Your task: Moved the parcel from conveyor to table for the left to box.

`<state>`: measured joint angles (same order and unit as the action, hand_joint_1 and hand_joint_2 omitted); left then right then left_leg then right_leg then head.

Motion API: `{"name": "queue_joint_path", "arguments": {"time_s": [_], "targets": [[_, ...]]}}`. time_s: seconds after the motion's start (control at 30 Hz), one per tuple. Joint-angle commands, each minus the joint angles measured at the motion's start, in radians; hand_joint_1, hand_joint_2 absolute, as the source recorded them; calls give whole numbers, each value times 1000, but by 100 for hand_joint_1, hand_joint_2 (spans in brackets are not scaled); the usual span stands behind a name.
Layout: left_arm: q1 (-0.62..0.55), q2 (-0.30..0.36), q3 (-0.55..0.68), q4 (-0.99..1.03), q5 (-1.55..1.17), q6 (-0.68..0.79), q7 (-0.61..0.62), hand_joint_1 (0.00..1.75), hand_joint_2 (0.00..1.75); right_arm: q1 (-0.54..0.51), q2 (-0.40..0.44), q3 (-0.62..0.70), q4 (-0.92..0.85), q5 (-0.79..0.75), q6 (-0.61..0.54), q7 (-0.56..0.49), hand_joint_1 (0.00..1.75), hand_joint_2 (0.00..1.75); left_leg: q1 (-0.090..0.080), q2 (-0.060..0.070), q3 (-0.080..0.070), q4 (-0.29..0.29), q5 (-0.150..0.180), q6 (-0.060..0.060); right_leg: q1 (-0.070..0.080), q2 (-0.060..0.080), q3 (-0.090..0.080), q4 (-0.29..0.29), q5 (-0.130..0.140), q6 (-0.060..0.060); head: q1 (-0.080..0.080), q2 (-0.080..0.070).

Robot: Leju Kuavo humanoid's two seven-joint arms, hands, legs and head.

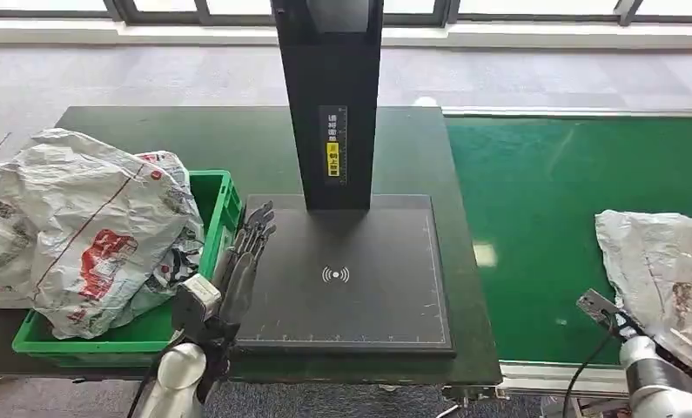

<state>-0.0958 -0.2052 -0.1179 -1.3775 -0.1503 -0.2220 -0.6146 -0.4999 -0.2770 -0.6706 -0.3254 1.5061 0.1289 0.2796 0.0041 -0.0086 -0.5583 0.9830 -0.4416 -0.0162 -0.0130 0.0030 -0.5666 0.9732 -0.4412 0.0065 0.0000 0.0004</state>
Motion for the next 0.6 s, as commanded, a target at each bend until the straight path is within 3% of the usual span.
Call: {"name": "queue_joint_path", "arguments": {"time_s": [0.03,0.13,0.2,0.23,0.3,0.37,0.4,0.47,0.6], "targets": [[10,19,1,15,-6,2,16,0,0,-66,25,37,61,65,-129,-5,175,175,0,3,0,0,0,0,1,2,-1,-1,1,-1,0,0],[31,19,9,2,-4,2,15,0,0,-92,31,61,45,63,-263,-49,175,175,0,6,0,0,-1,0,1,5,-2,0,2,-1,0,0],[35,20,8,-2,-9,-1,16,0,0,-76,47,65,5,53,-462,-112,175,175,-1,6,-1,0,-1,0,0,5,-2,1,2,-1,0,0],[42,20,11,-6,-7,1,12,0,0,-48,78,33,-41,-2,-649,-235,175,175,-1,5,-1,0,0,0,-1,4,-1,1,1,0,0,0],[44,20,12,-7,-7,1,12,0,0,-34,88,30,-42,-5,-663,-240,175,175,-1,4,-2,-1,0,0,-2,3,2,1,1,-1,0,0],[48,19,19,-10,-2,6,5,0,0,14,152,-1,-136,-154,-774,-482,175,175,0,5,-3,-1,1,1,-1,4,1,0,3,0,0,0],[48,20,19,-11,-2,6,5,0,0,18,160,1,-141,-154,-778,-481,175,175,1,4,-2,-1,1,1,0,3,2,0,3,0,0,0],[52,16,26,-15,1,10,1,0,0,54,210,24,-249,-264,-798,-606,175,175,1,5,-2,-1,2,1,0,4,2,0,3,0,0,0],[57,11,30,-24,5,16,-3,0,0,138,284,135,-460,-384,-780,-689,175,175,0,3,-4,-1,2,1,-1,3,0,1,2,0,0,0]]}}
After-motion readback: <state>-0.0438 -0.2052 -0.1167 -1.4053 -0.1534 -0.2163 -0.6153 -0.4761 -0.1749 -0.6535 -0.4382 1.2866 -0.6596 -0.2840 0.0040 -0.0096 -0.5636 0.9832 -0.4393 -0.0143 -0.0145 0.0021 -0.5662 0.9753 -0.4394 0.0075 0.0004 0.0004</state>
